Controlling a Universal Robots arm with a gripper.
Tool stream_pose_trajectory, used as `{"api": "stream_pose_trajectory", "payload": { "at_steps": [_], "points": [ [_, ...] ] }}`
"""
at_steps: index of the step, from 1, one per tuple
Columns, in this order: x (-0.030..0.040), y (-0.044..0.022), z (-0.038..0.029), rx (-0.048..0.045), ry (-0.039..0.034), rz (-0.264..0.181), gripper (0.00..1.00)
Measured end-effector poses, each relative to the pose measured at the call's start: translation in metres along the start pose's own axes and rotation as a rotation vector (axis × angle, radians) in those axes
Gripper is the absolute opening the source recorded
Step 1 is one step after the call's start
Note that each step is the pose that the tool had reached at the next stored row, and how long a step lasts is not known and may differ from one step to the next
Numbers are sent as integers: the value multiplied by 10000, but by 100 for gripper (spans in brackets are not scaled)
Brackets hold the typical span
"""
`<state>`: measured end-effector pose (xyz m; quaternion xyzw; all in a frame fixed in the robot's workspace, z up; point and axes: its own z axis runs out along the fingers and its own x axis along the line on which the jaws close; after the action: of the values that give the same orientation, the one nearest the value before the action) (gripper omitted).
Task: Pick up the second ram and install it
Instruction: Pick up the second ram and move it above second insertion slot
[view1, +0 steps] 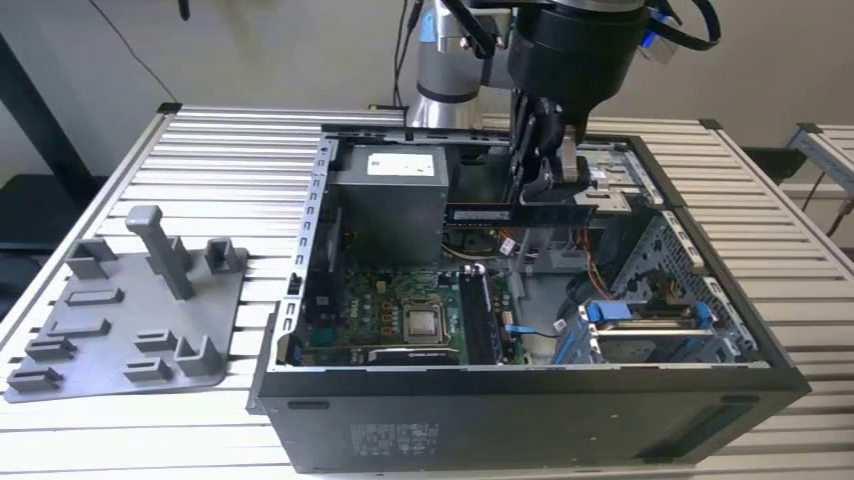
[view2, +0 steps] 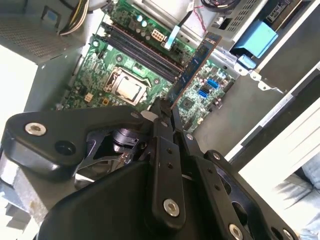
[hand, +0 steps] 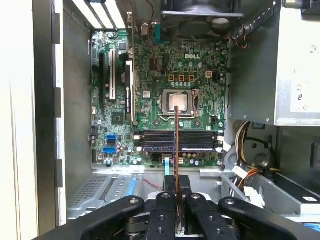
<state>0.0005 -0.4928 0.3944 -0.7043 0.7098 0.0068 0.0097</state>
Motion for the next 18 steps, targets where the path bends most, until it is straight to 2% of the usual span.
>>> {"api": "stream_pose_trajectory", "payload": {
  "at_steps": [3,5,18],
  "points": [
    [-1,0,0,0,0,1,14],
    [-28,-1,2,0,1,0,14],
    [-453,3,17,0,3,6,14]
  ]
}}
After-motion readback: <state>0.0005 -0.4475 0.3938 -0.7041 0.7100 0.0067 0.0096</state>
